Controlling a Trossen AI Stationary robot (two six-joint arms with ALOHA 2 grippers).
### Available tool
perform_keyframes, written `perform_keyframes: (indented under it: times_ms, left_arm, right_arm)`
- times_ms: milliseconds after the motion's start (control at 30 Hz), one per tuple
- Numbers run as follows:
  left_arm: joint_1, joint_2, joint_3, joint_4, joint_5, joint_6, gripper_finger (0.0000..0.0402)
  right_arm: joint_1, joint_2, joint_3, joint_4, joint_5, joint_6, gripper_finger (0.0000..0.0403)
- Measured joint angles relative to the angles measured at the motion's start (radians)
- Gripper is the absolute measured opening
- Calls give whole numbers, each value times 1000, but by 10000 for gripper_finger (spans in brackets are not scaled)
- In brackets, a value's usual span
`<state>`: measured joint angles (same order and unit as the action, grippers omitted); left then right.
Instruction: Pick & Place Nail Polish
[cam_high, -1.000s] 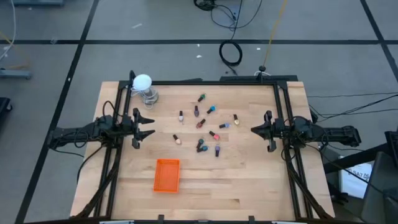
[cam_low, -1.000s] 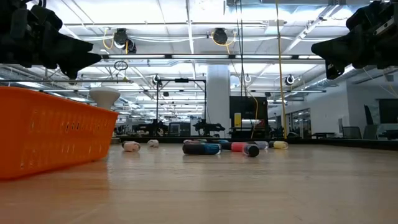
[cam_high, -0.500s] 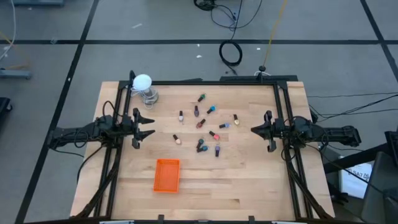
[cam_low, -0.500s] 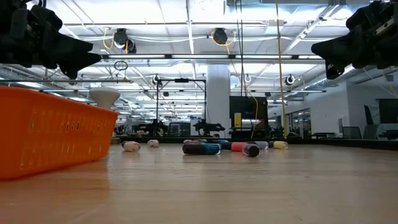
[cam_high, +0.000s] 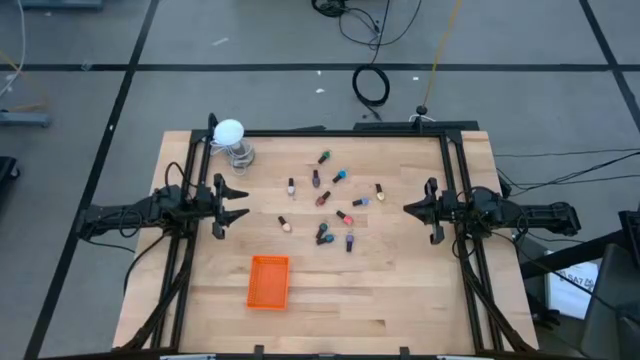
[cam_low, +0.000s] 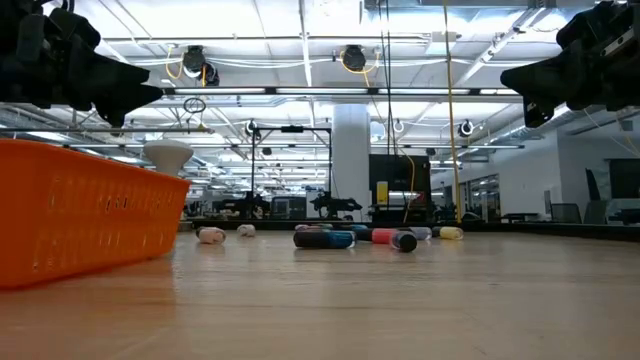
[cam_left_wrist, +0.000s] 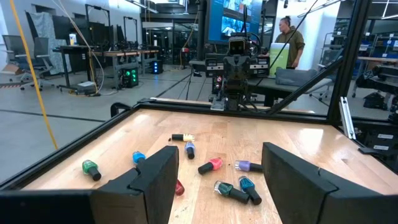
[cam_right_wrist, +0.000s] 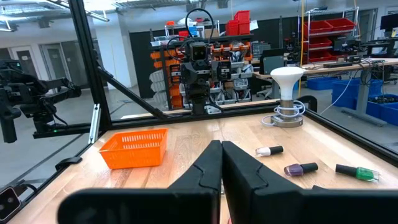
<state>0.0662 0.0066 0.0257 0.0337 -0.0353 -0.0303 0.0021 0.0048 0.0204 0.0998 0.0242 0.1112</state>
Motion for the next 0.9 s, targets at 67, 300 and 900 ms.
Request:
perform_keyframes:
  times_ms: [67,300,900]
  left_arm:
    - [0,0,0,0,0,0,228]
    - [0,0,0,0,0,0,228]
    - [0,0,0,0,0,0,228]
  right_arm:
    - [0,0,0,0,0,0,0]
    - [0,0,0,0,0,0,0]
    - [0,0,0,4,-1,336,0]
